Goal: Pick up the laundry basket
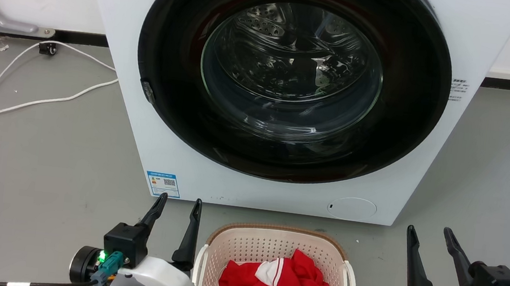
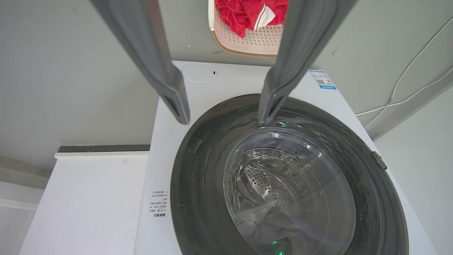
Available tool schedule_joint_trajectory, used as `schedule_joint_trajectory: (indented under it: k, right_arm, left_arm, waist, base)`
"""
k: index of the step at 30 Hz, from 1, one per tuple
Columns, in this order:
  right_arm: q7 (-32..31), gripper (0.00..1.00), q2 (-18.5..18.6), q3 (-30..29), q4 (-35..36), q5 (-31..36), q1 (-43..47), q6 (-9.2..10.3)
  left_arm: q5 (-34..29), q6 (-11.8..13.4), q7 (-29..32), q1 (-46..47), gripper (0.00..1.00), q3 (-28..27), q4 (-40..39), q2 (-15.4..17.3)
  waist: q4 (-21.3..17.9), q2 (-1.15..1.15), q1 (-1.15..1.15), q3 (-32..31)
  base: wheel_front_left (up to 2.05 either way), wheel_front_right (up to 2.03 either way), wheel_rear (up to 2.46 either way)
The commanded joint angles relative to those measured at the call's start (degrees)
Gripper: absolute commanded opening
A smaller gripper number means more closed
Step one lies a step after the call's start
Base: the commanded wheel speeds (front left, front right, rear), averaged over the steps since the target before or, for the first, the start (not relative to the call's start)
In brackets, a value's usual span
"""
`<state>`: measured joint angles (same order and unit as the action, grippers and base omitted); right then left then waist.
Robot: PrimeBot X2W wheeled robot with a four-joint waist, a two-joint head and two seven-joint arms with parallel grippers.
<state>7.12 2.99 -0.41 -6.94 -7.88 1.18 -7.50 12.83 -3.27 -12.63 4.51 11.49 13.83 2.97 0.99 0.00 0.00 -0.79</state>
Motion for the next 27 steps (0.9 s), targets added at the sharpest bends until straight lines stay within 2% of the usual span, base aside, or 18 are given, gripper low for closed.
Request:
schedule_joint_trajectory:
  k: [1, 12, 27]
  right_arm:
    - [0.54, 1.00, -0.12, 0.14, 0.44, 1.33, 0.06, 0.02]
    - [1.48, 1.00, -0.16, 0.60, -0.26, 3.08, 0.49, 0.02]
    - [2.24, 1.00, -0.19, 0.66, -0.96, 3.87, 0.63, 0.02]
  left_arm:
    - [-1.21, 0.32, -0.52, -0.35, 1.00, 0.12, -0.08, 0.01]
    - [-4.21, 0.38, -1.74, -0.63, 1.00, 0.12, 0.55, -0.05]
    - [-2.95, -0.51, -2.64, -0.23, 1.00, 0.57, 2.72, -0.09]
  waist:
    - [-0.01, 0.00, 0.00, -0.03]
    - [-0.17, 0.00, 0.00, -0.18]
    - [-0.24, 0.00, 0.00, -0.19]
  base:
    - [0.00, 0.00, 0.00]
    - [0.00, 0.00, 0.00]
    - [0.00, 0.00, 0.00]
